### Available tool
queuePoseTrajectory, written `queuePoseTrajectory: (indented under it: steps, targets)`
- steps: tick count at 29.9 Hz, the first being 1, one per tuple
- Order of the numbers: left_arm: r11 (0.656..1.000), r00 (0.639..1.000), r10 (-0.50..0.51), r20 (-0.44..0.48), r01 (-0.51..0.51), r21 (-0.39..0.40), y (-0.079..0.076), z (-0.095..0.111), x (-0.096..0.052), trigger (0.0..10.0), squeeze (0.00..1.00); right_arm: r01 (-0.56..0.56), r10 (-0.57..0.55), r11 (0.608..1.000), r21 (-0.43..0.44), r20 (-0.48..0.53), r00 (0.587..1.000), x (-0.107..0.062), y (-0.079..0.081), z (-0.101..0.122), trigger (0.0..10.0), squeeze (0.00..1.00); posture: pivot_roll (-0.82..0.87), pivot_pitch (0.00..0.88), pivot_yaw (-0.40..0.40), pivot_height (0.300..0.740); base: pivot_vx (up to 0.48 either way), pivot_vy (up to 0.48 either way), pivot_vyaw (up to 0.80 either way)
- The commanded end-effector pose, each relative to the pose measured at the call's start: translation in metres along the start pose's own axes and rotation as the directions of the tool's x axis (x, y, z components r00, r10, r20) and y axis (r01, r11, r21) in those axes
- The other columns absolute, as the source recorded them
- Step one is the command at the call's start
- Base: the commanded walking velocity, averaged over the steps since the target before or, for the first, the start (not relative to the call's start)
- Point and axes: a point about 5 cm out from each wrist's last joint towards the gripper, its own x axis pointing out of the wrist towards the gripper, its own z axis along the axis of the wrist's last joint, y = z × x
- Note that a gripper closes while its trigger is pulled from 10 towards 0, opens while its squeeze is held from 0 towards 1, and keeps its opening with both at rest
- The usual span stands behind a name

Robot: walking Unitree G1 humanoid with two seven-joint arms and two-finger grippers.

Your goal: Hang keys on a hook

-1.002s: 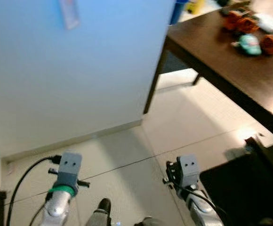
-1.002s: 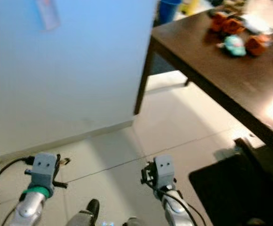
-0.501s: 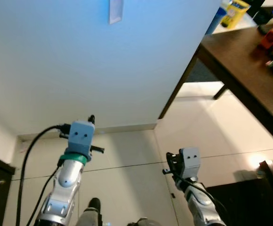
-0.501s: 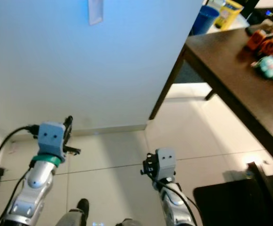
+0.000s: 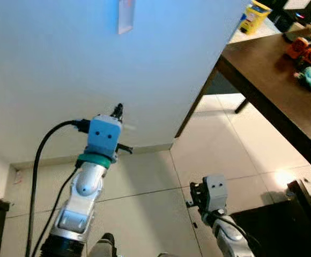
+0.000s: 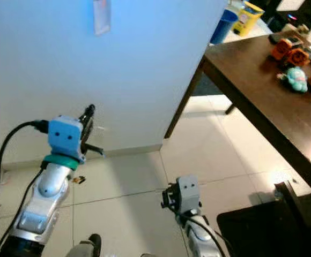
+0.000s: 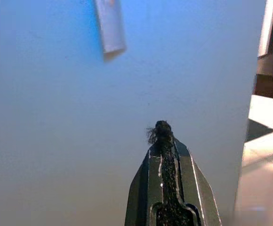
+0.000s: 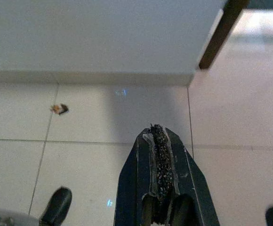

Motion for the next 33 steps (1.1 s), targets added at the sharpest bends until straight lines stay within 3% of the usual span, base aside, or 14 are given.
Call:
queuePoseTrajectory:
  steps: [1,5,6,10,19,28,30,32,33]
  targets:
    - [1.000,1.000,-0.007,0.029,0.008,-0.018,-0.004,0.010,0.003,10.0,0.00,0.077,-0.075,0.997,0.000,-0.172,0.982,-0.026,-0.018,-0.037,10.0,0.00,0.00,0.116,-0.070,0.740,0.416,0.000,0.00]
    - [1.000,0.998,0.001,0.069,0.001,-0.029,-0.003,0.023,0.007,10.0,0.00,0.082,-0.091,0.996,-0.041,-0.326,0.941,-0.049,-0.023,-0.066,10.0,0.00,0.00,0.115,-0.071,0.740,0.414,0.000,0.00]
    - [1.000,0.998,0.001,0.069,0.001,-0.029,-0.003,0.023,0.007,10.0,0.00,0.082,-0.091,0.996,-0.041,-0.326,0.941,-0.049,-0.023,-0.066,10.0,0.00,0.00,0.115,-0.071,0.740,0.409,0.000,0.00]
    - [1.000,0.989,0.004,0.150,0.000,-0.025,-0.001,0.046,0.016,10.0,0.00,-0.034,-0.005,0.997,-0.071,-0.488,0.873,-0.066,-0.007,-0.093,10.0,0.00,0.00,0.116,-0.080,0.740,0.401,0.000,0.00]
    - [1.000,0.975,0.024,0.221,-0.020,-0.020,0.006,0.068,0.021,10.0,0.00,-0.079,0.034,0.994,-0.071,-0.496,0.867,-0.059,0.000,-0.091,10.0,0.00,0.01,0.117,-0.089,0.740,0.389,0.000,0.00]
    - [0.979,0.920,0.009,0.391,-0.089,0.185,0.011,0.099,0.019,10.0,0.00,-0.083,0.035,0.993,-0.079,-0.479,0.877,-0.053,0.000,-0.085,10.0,0.00,0.02,0.118,-0.090,0.740,0.372,0.000,0.00]
    - [0.948,0.881,-0.015,0.472,-0.138,0.288,0.010,0.112,0.016,10.0,0.00,-0.088,0.039,0.993,-0.080,-0.484,0.874,-0.053,0.000,-0.085,10.0,0.00,0.02,0.126,-0.088,0.740,0.347,0.000,0.00]
    - [0.948,0.881,-0.015,0.472,-0.138,0.288,0.010,0.112,0.016,10.0,0.00,-0.088,0.039,0.993,-0.080,-0.484,0.874,-0.053,0.000,-0.085,10.0,0.00,0.02,0.126,-0.088,0.740,0.337,0.000,0.00]
    - [0.922,0.852,-0.041,0.523,-0.170,0.349,0.007,0.118,0.014,10.0,0.00,-0.093,0.041,0.992,-0.082,-0.489,0.871,-0.053,0.000,-0.086,10.0,0.00,0.03,0.134,-0.091,0.740,0.296,0.000,0.00]
